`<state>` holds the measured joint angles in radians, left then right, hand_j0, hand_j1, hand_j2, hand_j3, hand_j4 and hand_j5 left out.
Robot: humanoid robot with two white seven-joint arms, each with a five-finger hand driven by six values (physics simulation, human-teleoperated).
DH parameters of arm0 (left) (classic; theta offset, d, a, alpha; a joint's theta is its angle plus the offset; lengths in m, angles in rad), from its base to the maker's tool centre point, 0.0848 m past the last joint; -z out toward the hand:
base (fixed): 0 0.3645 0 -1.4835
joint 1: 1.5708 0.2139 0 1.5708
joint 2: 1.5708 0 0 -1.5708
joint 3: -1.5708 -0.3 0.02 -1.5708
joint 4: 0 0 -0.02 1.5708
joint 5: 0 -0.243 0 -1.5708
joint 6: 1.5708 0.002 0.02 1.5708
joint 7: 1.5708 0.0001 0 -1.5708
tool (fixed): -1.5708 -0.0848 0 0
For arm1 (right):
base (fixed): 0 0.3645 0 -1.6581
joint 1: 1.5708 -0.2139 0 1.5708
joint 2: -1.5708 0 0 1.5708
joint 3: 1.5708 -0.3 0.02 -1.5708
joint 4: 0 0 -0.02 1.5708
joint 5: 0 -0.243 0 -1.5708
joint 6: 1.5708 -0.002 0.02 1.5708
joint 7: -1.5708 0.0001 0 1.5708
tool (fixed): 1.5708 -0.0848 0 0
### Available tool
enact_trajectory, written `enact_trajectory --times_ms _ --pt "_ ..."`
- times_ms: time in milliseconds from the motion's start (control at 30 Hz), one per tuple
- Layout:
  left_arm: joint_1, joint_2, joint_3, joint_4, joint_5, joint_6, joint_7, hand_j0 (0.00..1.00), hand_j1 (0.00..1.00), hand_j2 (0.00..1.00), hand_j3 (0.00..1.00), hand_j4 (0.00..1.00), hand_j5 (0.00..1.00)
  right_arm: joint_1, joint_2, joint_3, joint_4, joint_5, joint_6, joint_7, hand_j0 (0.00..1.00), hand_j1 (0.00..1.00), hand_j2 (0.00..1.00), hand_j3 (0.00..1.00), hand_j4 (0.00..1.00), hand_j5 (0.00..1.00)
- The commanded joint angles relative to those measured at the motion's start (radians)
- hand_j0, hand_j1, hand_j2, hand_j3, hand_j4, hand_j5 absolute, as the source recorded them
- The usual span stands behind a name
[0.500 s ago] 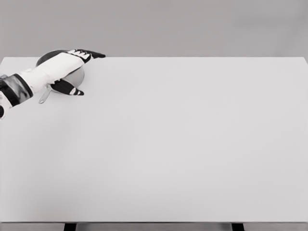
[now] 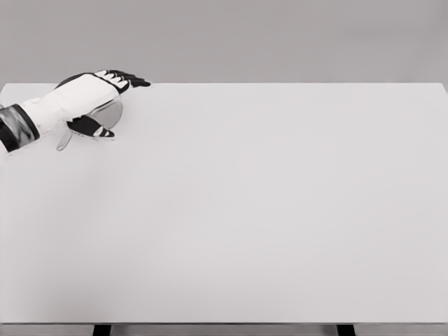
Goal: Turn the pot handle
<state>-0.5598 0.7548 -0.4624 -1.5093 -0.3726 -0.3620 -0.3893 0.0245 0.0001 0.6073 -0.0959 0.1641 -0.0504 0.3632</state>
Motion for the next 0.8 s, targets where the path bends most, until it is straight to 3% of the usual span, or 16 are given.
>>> enact_trajectory --times_ms 0,100,333,400,533,767 --pt "-0.020 0.064 -0.065 0.076 0.056 -0.087 0.003 1.00 1.00 1.00 1.00 1.00 1.00 0.000 0.000 0.000 -0.001 0.000 0.000 0.000 1.00 1.00 1.00 1.00 1.00 1.00" --pt "-0.100 0.052 -0.239 0.164 0.061 -0.173 0.001 1.00 1.00 1.00 1.00 1.00 1.00 0.000 0.000 0.000 0.001 -0.002 0.000 0.000 1.00 1.00 1.00 1.00 1.00 1.00" --pt "-0.114 0.113 -0.248 0.184 0.043 -0.150 0.009 1.00 1.00 1.00 1.00 1.00 1.00 0.000 0.000 0.000 0.001 -0.002 0.000 0.000 1.00 1.00 1.00 1.00 1.00 1.00" --pt "-0.129 0.113 -0.239 0.196 -0.020 -0.134 0.009 1.00 1.00 1.00 1.00 1.00 1.00 0.000 0.000 0.000 -0.001 0.000 0.000 0.000 1.00 1.00 1.00 1.00 1.00 1.00" --pt "-0.130 0.113 -0.239 0.199 -0.025 -0.089 0.012 1.00 1.00 1.00 1.00 1.00 1.00 0.000 0.000 0.000 0.001 -0.002 0.000 0.000 1.00 1.00 1.00 1.00 1.00 1.00" --pt "-0.120 0.153 -0.239 0.199 -0.025 -0.084 0.104 1.00 1.00 1.00 1.00 1.00 1.00 0.000 0.000 0.000 0.001 -0.002 0.000 0.000 1.00 1.00 1.00 1.00 1.00 1.00"
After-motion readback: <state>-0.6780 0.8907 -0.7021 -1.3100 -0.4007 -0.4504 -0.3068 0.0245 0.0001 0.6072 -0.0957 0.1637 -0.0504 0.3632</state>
